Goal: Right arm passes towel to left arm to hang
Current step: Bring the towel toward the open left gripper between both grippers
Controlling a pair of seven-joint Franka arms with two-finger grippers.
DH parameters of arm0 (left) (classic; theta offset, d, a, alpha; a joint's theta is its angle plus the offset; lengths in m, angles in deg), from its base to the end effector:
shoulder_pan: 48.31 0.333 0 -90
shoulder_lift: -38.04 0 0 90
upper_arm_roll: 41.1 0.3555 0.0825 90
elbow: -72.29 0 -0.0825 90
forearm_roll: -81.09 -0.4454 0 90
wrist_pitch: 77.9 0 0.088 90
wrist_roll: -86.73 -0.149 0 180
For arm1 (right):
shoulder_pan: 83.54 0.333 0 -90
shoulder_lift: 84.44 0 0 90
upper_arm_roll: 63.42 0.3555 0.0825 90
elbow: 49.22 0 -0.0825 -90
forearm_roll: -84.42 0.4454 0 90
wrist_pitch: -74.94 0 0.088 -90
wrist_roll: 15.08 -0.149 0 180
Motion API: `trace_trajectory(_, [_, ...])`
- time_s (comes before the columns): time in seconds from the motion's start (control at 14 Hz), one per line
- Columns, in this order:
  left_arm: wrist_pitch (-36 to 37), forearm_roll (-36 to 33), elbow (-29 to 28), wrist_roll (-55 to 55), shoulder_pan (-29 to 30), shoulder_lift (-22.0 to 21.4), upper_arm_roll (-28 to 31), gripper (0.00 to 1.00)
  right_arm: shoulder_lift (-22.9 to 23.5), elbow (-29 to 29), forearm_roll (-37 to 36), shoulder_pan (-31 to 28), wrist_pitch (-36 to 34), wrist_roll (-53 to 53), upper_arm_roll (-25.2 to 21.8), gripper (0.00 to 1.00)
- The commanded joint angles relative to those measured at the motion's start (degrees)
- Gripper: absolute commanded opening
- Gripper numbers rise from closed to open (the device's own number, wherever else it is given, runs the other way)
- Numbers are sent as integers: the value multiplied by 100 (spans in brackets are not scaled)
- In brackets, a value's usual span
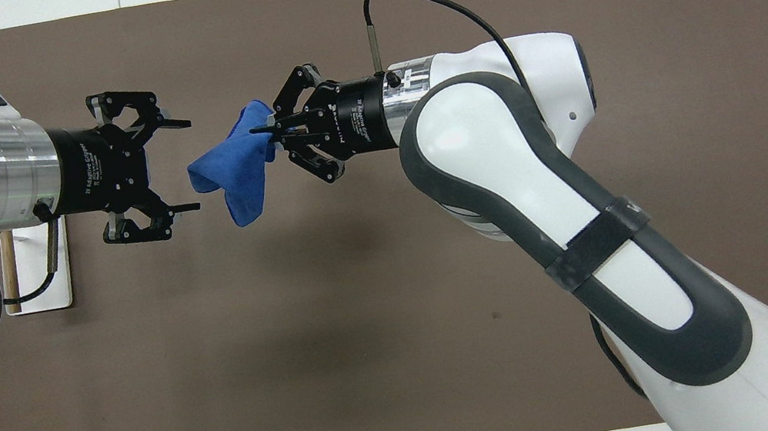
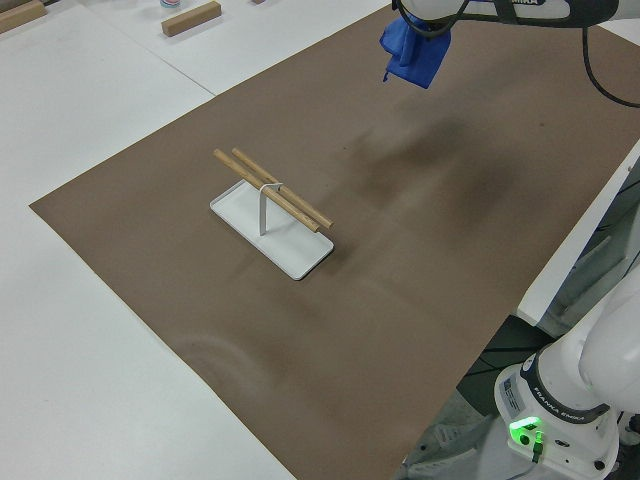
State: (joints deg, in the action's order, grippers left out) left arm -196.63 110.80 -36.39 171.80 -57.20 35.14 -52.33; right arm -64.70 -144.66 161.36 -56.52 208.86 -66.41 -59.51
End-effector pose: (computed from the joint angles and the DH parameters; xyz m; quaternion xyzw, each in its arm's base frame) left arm 0.5833 -0.2623 0.5351 0.7593 0.5980 -0.1184 0.2278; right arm 0.6509 0.4359 0.4461 -0.6907 0.4856 0.2488 0.4746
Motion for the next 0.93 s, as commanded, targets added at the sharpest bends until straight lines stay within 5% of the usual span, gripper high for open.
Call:
trace_trajectory(0.0, [-386, 123, -260, 88, 19, -142, -10, 95, -172, -168, 137, 57, 37, -70, 13, 0])
trace_trajectory(0.86, [-1089, 131, -436, 527, 1, 140, -334, 78, -163, -141, 137, 57, 55, -26, 5, 1])
